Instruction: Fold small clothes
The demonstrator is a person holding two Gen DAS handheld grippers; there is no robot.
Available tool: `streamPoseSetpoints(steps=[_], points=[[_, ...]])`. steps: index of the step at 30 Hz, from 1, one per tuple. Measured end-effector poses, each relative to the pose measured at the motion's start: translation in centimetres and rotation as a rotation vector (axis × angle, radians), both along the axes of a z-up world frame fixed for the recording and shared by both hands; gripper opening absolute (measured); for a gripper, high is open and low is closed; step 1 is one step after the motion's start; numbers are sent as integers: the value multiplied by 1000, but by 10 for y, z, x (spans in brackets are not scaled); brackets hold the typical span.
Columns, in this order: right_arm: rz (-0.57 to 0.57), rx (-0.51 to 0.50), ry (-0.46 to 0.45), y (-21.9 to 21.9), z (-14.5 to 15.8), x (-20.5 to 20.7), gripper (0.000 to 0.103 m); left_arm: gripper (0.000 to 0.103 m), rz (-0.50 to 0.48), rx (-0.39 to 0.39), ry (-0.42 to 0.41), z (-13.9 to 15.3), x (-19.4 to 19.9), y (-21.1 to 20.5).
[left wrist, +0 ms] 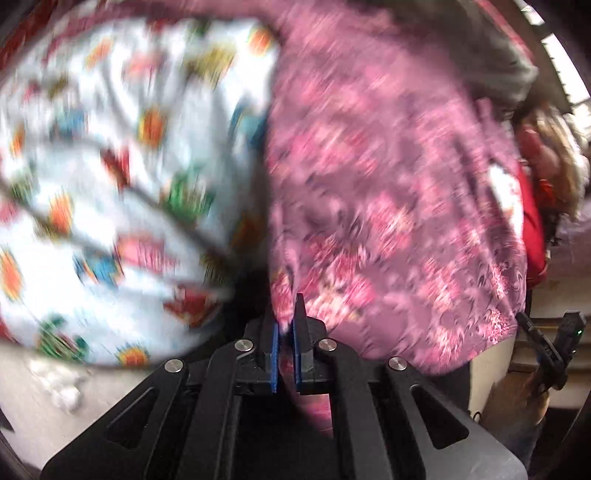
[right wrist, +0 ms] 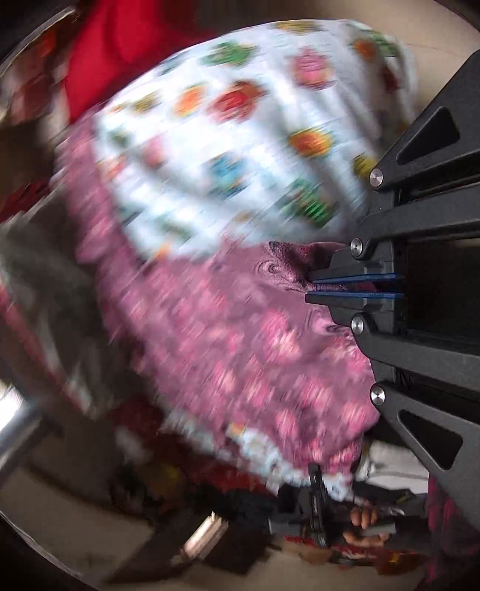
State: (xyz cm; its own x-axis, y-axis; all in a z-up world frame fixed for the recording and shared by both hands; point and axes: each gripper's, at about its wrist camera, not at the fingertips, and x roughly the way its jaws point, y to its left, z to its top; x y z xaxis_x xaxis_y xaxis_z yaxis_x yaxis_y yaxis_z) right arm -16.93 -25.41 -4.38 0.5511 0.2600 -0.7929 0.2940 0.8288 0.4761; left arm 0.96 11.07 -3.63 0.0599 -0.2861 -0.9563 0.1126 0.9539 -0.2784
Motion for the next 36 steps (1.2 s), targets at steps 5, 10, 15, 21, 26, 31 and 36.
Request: streamPoseSetpoints(steps=[5, 10, 15, 21, 26, 31, 36], points=[[-52, -50, 183, -9, -35, 1, 3, 6, 33, -11, 40, -13, -3, 12], [-130, -55, 46, -25, -5, 19, 23, 44, 4, -52, -44, 6, 6, -1], [-62, -114, -13, -10, -8, 78, 44, 46, -68, -54, -37, -1, 13, -38], [-10, -146, -50, 1, -19, 114, 3, 46, -82, 43, 28, -26, 14, -53], [-70, -192, 88, -23, -37, 107, 3, 46, -60, 50, 76, -34, 17, -39], [-46, -149, -109, -27, 3, 120, 18, 46, -90, 3, -7, -5, 37, -62], [-46, -193, -140, -27, -2, 197, 53, 47, -124, -30, -24, 4, 67, -107]])
